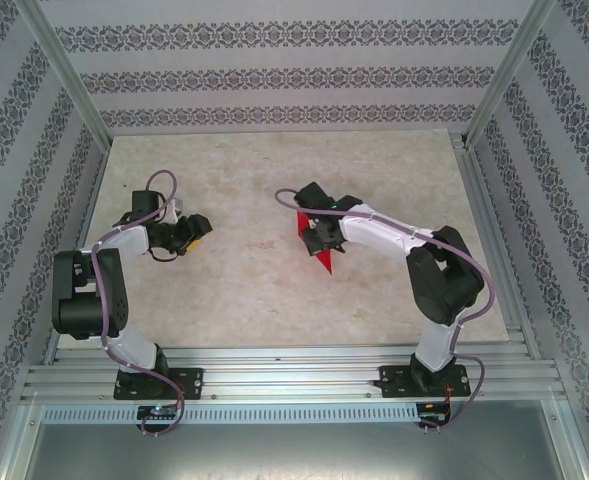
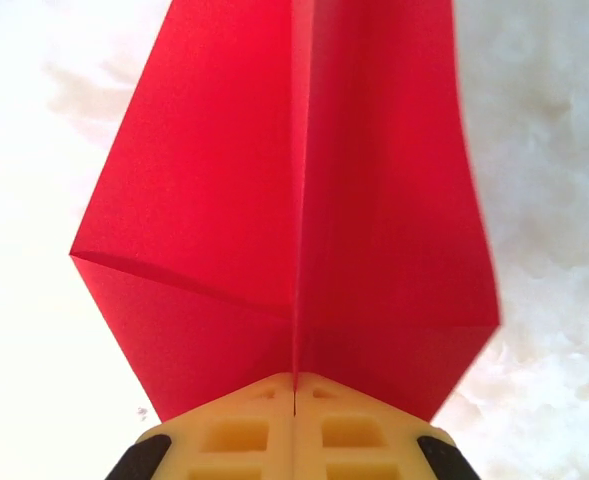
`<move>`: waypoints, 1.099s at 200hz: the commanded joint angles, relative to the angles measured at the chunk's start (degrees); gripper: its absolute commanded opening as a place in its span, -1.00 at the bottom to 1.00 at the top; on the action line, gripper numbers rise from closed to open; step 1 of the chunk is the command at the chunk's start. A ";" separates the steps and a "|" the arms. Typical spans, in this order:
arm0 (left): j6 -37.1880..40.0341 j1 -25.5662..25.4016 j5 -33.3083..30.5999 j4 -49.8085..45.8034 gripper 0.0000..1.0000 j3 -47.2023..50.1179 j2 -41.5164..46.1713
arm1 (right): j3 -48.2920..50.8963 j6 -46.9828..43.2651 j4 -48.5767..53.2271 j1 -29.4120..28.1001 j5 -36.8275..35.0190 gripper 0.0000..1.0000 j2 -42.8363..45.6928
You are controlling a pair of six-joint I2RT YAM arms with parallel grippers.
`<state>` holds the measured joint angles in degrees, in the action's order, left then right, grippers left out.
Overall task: Fold a paper plane with a square sheet of paper (fold left side to right side)
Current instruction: Turn over the paper plane at the center of the table.
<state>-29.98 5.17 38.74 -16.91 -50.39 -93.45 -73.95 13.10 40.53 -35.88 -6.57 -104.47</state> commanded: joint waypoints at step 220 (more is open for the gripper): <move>0.53 -2.01 1.76 1.35 0.24 -0.77 0.11 | 2.16 5.53 -4.84 3.93 7.36 -0.13 -2.89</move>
<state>-30.11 3.95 40.03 -16.23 -50.39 -93.45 -70.04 19.42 35.31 -31.03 2.00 -105.73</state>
